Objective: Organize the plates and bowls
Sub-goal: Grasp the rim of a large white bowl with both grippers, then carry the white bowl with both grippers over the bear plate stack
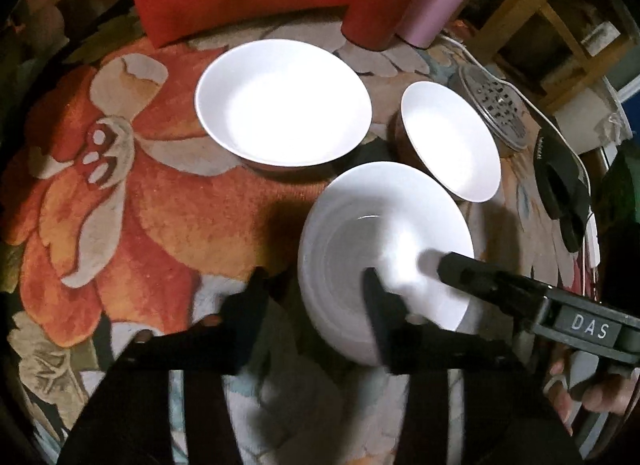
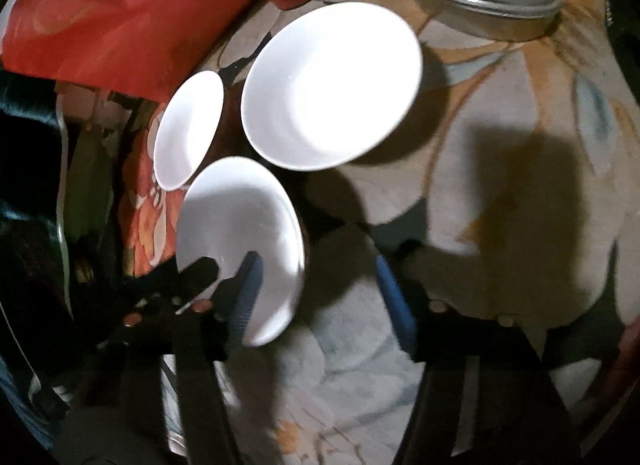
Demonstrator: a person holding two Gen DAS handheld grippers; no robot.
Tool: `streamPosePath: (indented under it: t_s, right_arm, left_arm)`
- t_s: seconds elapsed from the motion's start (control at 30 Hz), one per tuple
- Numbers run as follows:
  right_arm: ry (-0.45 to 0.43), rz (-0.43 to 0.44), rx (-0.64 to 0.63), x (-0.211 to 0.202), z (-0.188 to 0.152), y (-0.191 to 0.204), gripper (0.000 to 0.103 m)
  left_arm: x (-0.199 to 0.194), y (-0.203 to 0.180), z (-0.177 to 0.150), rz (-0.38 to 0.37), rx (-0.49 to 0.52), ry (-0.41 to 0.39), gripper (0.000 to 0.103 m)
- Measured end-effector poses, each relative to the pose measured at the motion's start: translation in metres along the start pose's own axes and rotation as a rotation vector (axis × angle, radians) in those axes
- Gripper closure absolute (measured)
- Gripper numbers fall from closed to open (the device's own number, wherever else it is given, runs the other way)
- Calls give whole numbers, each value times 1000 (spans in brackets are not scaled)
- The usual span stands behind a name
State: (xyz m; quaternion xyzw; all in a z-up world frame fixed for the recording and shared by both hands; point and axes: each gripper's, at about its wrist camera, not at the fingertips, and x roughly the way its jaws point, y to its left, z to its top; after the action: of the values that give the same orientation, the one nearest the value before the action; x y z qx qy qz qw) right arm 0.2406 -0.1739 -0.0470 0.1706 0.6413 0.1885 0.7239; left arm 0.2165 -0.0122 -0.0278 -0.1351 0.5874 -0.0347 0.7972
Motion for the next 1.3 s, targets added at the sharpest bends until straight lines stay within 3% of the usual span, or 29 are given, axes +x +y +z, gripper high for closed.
streamPosePath:
  t_s: [0.03,0.1,0.17,0.4,0.7,1.0,1.3]
  right_arm:
    - [5,5,3,3,2,2,53]
    - [21,4,-3,11,3,7,75]
    - [42,-6,-8,18,4,11,90]
    - [36,-34,-50,12,-10,13,92]
    - [70,-67,-101,-8,-42,19,91]
    - [55,-142,-114,-85,-80,1,91]
    - [-49,-150,41,-155,-143,-50,91]
  left_arm:
    - [4,-2,1,0,5,6,67]
    - [10,-5,1,10,12,18,83]
    - [12,-8,1,22,12,15,85]
    - [-7,-13,-13,8,75,-15,88]
    - [-29,-25,-42,-18,121,0,88]
    - [-71,-92,-75,-62,193,5,88]
    - [-95,-175,-113,-71,322,36,88]
